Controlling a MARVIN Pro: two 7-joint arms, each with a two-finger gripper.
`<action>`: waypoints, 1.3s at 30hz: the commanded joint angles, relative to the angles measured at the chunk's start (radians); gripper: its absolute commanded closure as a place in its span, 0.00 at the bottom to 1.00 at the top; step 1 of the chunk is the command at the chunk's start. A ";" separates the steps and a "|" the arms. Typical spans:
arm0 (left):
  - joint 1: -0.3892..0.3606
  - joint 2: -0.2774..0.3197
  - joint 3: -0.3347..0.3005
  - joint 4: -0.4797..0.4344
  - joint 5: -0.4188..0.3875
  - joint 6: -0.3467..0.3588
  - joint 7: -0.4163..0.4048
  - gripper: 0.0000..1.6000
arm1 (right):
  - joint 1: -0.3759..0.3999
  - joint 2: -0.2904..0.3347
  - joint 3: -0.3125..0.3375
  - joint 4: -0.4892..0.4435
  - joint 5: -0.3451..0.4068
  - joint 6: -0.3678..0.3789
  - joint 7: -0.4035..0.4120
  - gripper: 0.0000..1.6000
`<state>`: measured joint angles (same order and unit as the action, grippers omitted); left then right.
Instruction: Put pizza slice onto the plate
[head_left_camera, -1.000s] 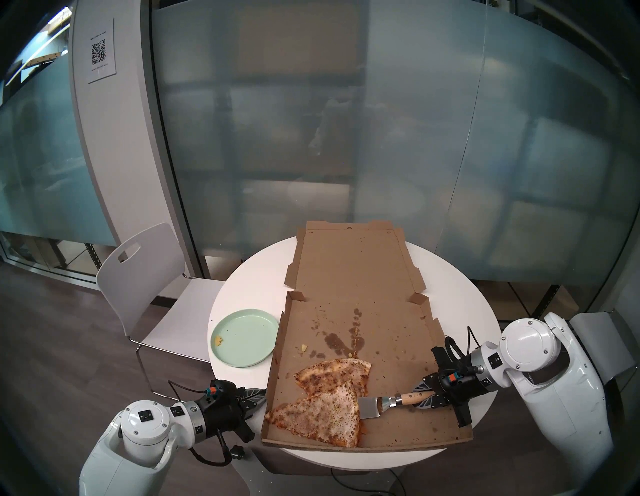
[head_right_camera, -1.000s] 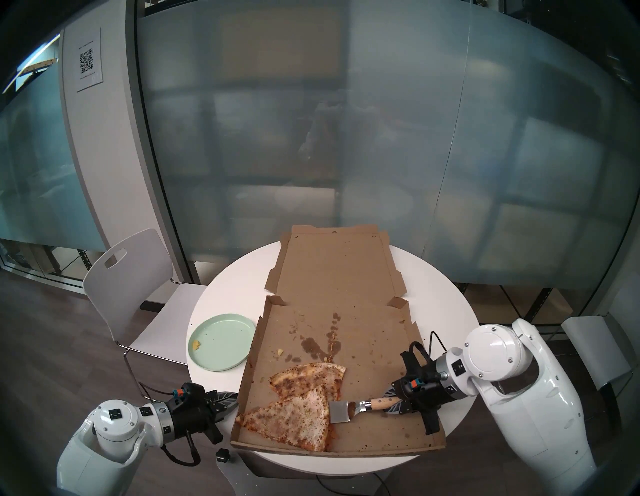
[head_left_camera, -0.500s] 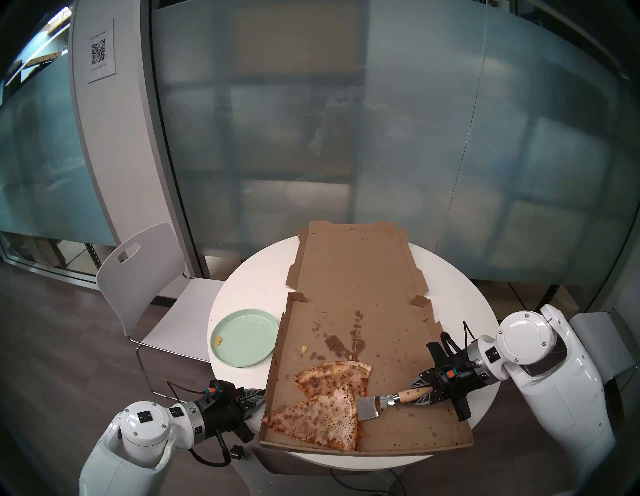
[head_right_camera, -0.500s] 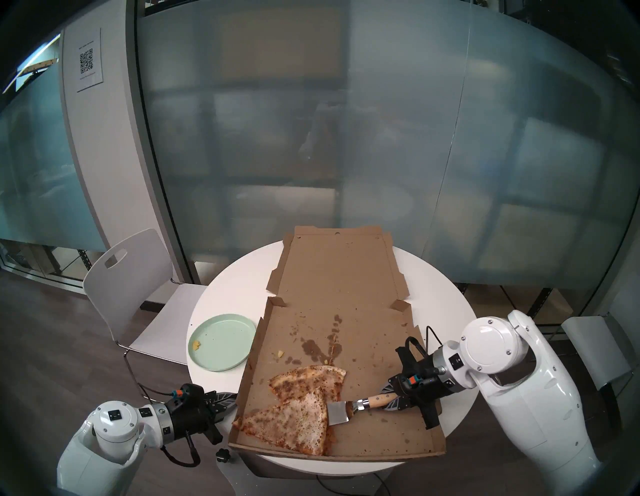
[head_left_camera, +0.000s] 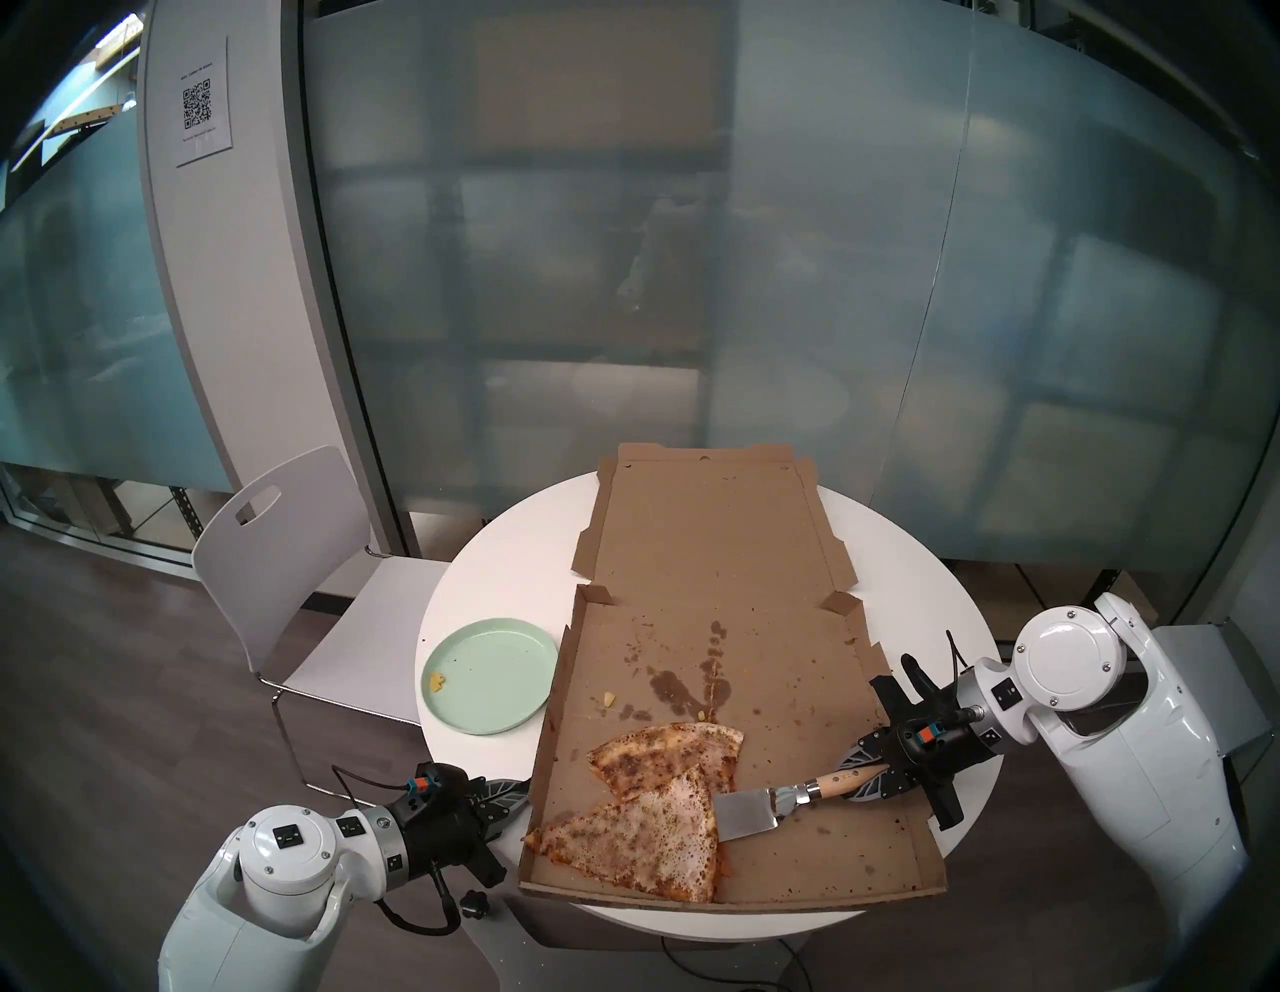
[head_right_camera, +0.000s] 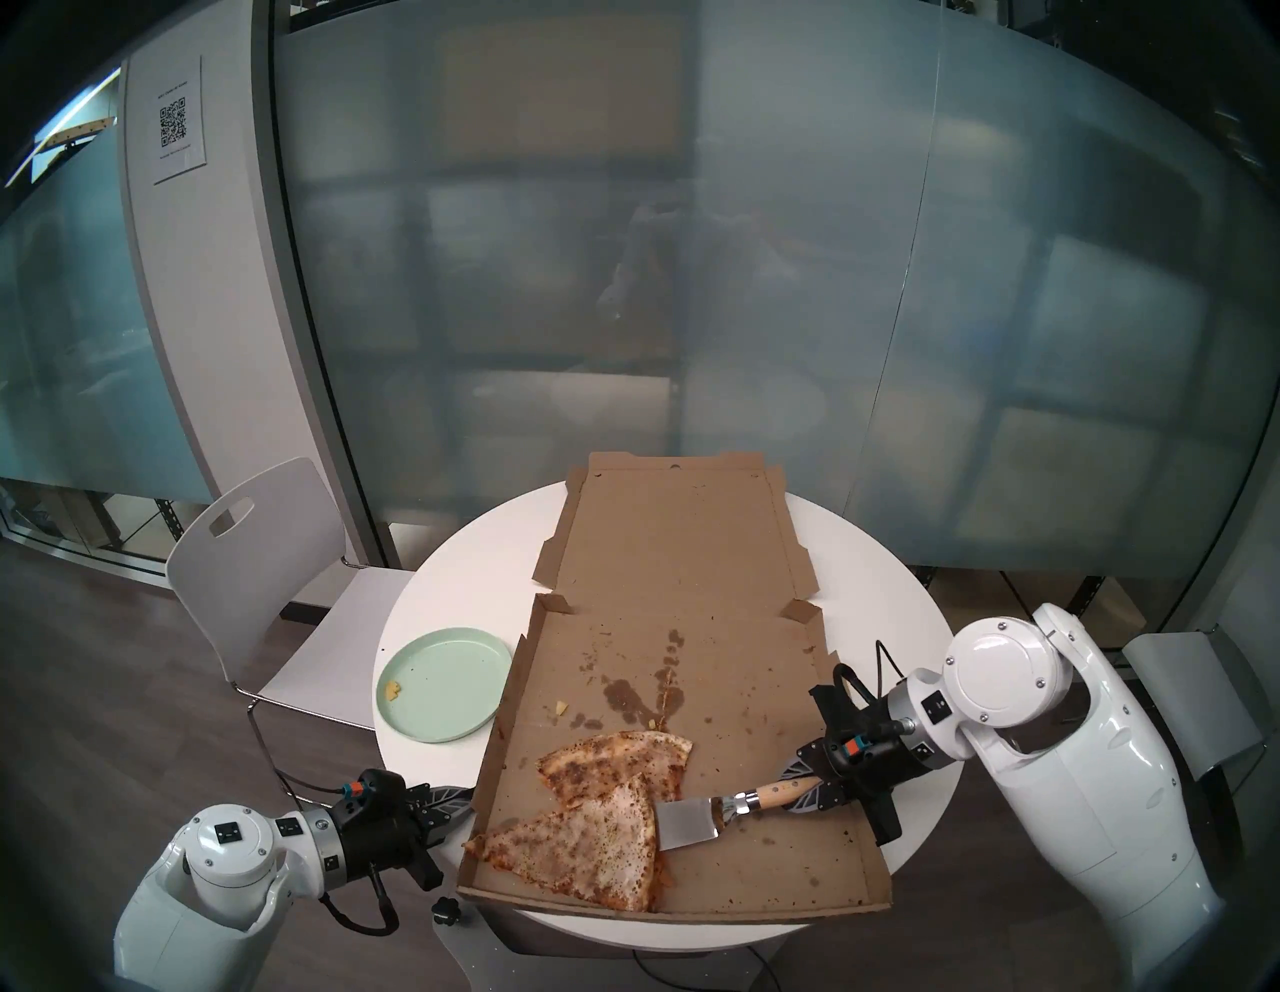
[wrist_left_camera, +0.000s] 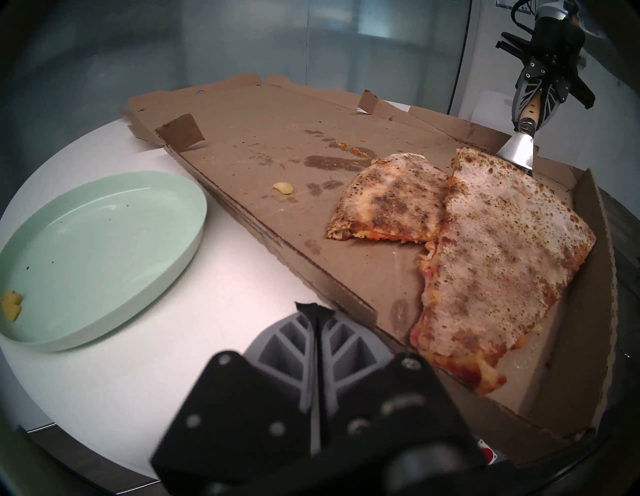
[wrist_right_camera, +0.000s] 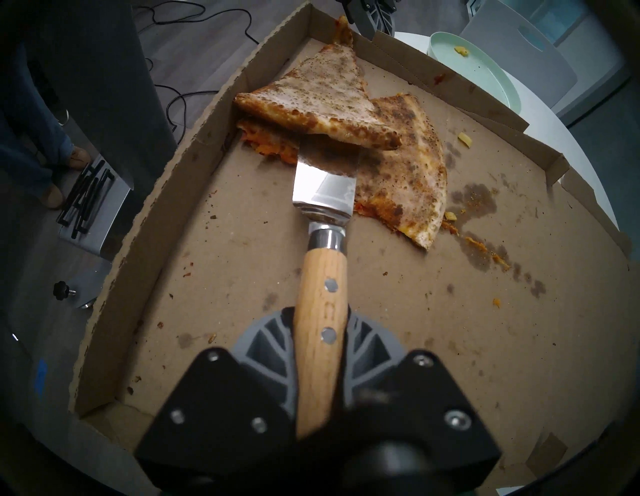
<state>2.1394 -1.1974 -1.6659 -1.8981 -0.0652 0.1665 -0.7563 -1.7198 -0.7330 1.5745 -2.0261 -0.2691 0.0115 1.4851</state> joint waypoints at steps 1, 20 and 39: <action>-0.001 -0.002 0.001 -0.012 -0.001 -0.006 0.000 0.87 | -0.005 0.038 -0.012 -0.030 0.047 0.002 -0.002 1.00; -0.014 -0.007 0.011 -0.005 0.004 -0.001 -0.002 0.87 | -0.042 0.012 -0.040 -0.049 0.044 0.001 -0.024 1.00; -0.059 -0.016 0.024 0.019 0.005 0.002 0.014 0.85 | -0.009 -0.039 -0.099 -0.019 0.008 0.018 -0.054 1.00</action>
<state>2.1042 -1.2112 -1.6397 -1.8720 -0.0590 0.1647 -0.7466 -1.7582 -0.7497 1.5008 -2.0389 -0.2752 0.0211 1.4229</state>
